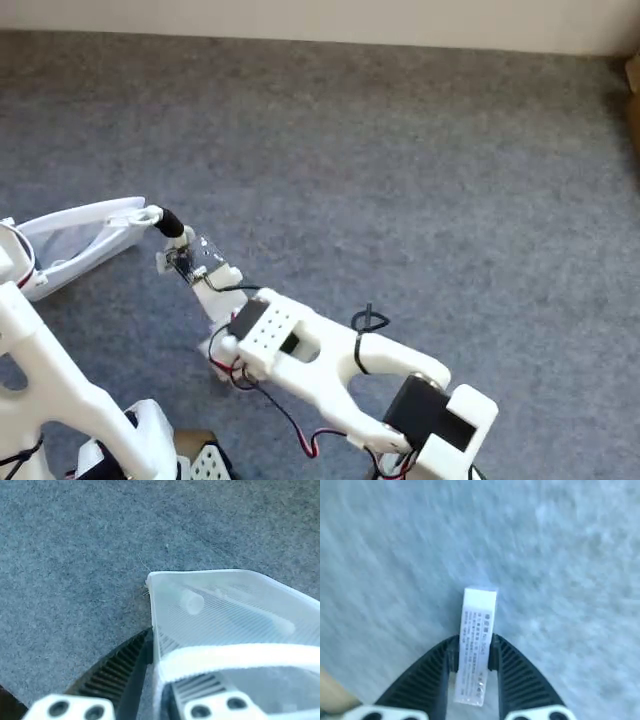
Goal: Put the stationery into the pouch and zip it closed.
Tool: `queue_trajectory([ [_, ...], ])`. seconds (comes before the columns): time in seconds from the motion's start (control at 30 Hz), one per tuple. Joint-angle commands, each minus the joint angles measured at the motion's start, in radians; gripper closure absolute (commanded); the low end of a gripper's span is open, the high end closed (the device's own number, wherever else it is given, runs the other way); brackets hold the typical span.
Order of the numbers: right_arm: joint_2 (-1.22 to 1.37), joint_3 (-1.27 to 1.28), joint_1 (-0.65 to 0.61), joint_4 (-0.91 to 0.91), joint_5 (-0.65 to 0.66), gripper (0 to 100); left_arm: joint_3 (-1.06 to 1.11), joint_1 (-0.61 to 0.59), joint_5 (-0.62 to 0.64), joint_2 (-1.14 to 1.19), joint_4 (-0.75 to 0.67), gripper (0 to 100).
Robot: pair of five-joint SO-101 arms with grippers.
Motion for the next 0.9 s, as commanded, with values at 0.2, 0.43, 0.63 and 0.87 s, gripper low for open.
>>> queue_trajectory([
  [0.2, -0.01, -0.027, 0.093, 0.16, 0.269, 96.4, -0.002, 0.033, 0.002, -0.007, -0.006, 99],
  [0.43, -0.004, -0.07, 0.016, 0.163, 0.117, 85.0, -0.002, 0.033, 0.002, -0.007, -0.002, 99],
  [0.63, -0.001, -0.07, 0.001, 0.114, 0.115, 85.0, -0.001, 0.035, 0.003, -0.007, -0.002, 99],
  [0.87, -0.001, -0.016, 0.004, -0.03, 0.115, 91.6, 0.001, 0.035, 0.003, -0.007, -0.002, 99],
])
